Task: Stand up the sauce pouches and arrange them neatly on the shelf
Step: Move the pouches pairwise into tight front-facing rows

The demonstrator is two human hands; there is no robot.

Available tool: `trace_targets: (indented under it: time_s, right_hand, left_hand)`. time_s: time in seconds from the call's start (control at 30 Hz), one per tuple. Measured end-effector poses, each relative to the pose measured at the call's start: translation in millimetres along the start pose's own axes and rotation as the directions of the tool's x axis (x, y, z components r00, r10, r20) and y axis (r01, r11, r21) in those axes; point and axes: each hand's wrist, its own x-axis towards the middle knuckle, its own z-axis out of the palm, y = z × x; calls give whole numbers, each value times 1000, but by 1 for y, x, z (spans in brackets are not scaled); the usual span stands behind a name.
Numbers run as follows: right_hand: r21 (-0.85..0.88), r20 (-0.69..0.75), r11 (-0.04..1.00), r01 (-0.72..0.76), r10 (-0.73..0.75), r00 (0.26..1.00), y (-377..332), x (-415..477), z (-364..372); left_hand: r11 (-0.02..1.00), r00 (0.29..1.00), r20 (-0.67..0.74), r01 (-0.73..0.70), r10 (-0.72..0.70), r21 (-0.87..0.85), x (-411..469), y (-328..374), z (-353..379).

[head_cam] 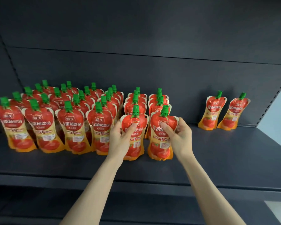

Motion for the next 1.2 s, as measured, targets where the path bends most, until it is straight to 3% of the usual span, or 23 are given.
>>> trace_targets:
  time_s: [0.4, 0.67, 0.9, 1.03, 1.2]
  right_hand:
    - [46, 26, 994, -99, 98, 995, 30, 21, 8]
    - [-194, 56, 975, -106, 119, 991, 66, -5, 0]
    - [-269, -24, 955, -123, 121, 992, 72, -1, -1]
    - [-296, -14, 945, -137, 139, 990, 74, -3, -2]
    - [-347, -32, 929, -133, 130, 991, 74, -3, -2]
  left_hand:
    - [997, 996, 77, 47, -52, 62, 21, -28, 6]
    - [931, 998, 16, -70, 68, 359, -3, -72, 9]
    - [909, 1000, 7, -29, 29, 416, 6, -74, 11]
    - [863, 988, -77, -80, 136, 499, -1, -72, 13]
    - [822, 984, -82, -86, 160, 563, 1, -72, 13]
